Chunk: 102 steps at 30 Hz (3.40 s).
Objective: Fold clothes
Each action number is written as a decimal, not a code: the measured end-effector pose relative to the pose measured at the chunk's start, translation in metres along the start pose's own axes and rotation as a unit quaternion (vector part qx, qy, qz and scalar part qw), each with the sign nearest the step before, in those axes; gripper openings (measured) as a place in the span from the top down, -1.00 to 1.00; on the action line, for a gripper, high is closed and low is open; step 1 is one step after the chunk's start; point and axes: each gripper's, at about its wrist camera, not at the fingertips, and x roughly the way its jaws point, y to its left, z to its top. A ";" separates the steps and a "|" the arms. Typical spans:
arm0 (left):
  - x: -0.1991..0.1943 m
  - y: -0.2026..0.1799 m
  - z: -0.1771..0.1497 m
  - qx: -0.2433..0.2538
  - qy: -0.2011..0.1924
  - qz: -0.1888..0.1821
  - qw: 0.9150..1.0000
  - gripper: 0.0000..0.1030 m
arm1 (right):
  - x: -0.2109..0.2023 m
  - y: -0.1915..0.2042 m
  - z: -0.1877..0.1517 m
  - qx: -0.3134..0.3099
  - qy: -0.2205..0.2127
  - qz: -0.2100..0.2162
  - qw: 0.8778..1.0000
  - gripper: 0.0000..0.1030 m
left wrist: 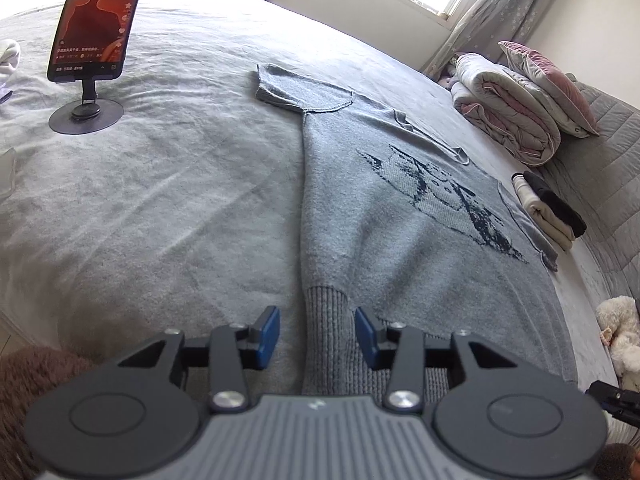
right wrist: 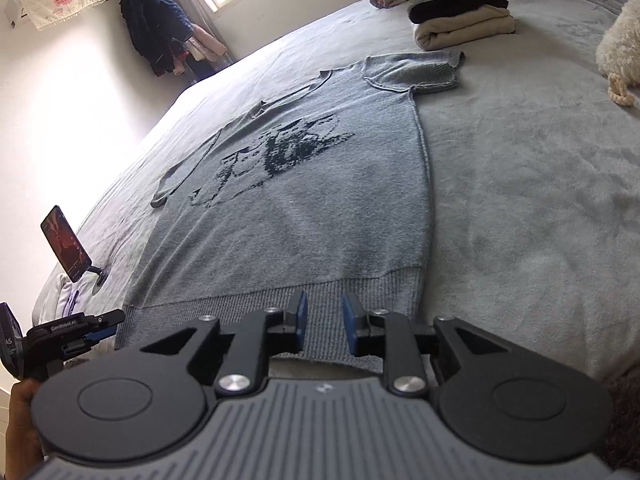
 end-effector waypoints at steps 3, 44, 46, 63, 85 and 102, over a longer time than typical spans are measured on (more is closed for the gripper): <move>0.004 -0.006 0.003 0.018 0.007 0.023 1.000 -0.17 | 0.023 0.033 0.002 -0.041 0.010 0.022 0.999 0.12; 0.048 0.029 0.040 -0.076 0.032 -0.134 0.987 0.92 | 0.152 0.122 -0.008 -0.015 0.061 0.108 0.992 0.67; 0.061 0.016 0.040 -0.070 0.041 -0.154 0.985 0.98 | 0.148 0.128 -0.009 -0.034 0.051 0.100 0.993 0.65; 0.137 -0.017 0.080 -0.034 0.039 -0.213 0.976 0.99 | 0.160 0.169 -0.011 -0.205 -0.001 0.098 0.974 0.59; 0.144 0.030 0.115 -0.137 -0.002 -0.155 0.978 0.88 | 0.167 0.156 -0.016 -0.253 -0.056 0.034 0.965 0.53; 0.143 0.022 0.124 -0.160 0.011 -0.125 0.979 0.53 | 0.150 0.159 -0.008 -0.190 -0.043 0.099 0.976 0.87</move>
